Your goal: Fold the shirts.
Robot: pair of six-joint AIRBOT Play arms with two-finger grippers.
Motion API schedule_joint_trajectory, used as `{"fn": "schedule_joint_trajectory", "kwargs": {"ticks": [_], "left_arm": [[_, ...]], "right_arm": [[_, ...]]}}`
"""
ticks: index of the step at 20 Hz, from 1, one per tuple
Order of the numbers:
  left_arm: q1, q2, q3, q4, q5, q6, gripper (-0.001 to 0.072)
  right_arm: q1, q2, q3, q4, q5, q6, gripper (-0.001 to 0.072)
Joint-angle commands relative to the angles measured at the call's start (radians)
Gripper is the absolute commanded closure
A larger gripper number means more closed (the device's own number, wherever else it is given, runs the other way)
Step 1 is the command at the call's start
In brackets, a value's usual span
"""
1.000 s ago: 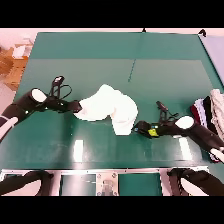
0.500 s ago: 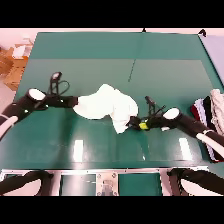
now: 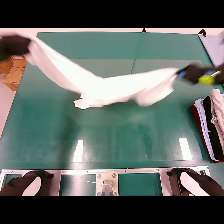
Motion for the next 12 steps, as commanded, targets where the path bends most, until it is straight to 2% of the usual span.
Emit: {"fn": "schedule_joint_trajectory", "kwargs": {"ticks": [1,5,8,10,12], "left_arm": [[0.01,0.085,0.242,-0.012,-0.058,-0.002,0.0683],[0.01,0.12,0.515,-0.008,-0.022,-0.005,0.0683],[0.01,0.121,0.63,0.04,-0.019,-0.038,0.0684],[0.01,0.116,0.626,0.126,-0.084,-0.103,0.0683],[0.01,0.079,0.597,0.218,-0.23,-0.201,0.0683]], "right_arm": [[-0.053,0.098,0.331,-0.036,0.039,-0.023,0.0695],[-0.064,0.168,0.607,-0.167,0.009,-0.023,0.0695],[-0.064,0.23,0.651,-0.243,-0.088,-0.023,0.0695],[-0.064,0.247,0.651,-0.25,-0.157,-0.023,0.0695],[-0.063,0.224,0.645,-0.237,-0.172,-0.023,0.0695]]}}
